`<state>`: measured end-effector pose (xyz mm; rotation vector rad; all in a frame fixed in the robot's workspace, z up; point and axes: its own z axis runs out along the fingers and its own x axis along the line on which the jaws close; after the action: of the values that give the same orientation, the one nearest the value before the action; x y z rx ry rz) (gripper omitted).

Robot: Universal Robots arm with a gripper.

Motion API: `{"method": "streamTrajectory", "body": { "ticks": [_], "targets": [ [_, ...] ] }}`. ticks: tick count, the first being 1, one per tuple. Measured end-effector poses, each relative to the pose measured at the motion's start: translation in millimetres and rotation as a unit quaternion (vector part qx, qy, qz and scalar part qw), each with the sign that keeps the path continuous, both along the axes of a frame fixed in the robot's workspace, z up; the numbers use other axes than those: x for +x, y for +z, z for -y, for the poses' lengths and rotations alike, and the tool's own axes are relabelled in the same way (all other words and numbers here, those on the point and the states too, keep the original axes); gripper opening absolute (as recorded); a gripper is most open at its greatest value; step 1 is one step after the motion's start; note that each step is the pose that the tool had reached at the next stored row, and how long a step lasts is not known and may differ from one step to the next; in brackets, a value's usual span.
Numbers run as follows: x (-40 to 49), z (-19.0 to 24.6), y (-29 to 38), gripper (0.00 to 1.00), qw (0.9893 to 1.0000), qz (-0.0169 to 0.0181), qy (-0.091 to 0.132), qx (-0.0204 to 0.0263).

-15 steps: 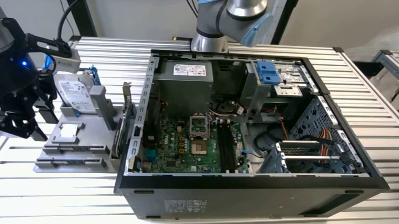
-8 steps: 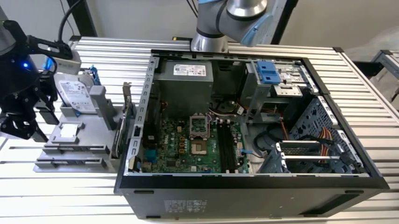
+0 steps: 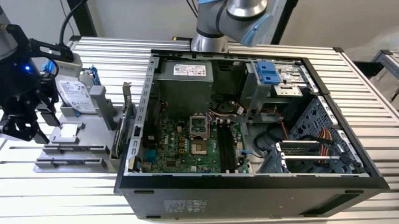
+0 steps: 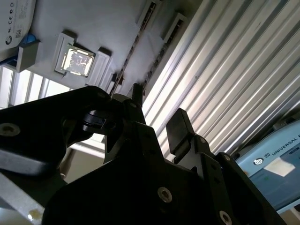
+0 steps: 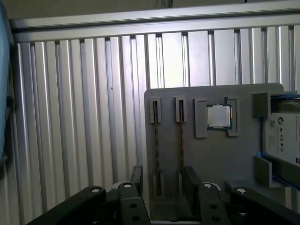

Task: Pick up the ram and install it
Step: 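Pick up the ram and move it above insertion slot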

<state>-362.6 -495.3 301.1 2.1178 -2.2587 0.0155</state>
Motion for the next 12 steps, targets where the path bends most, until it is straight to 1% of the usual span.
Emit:
{"method": "streamTrajectory", "body": {
  "ticks": [12],
  "targets": [
    [0.0, 0.1, -5.3, 1.0, 1.0, 0.0, 0.001, -0.0001]
  ]
}}
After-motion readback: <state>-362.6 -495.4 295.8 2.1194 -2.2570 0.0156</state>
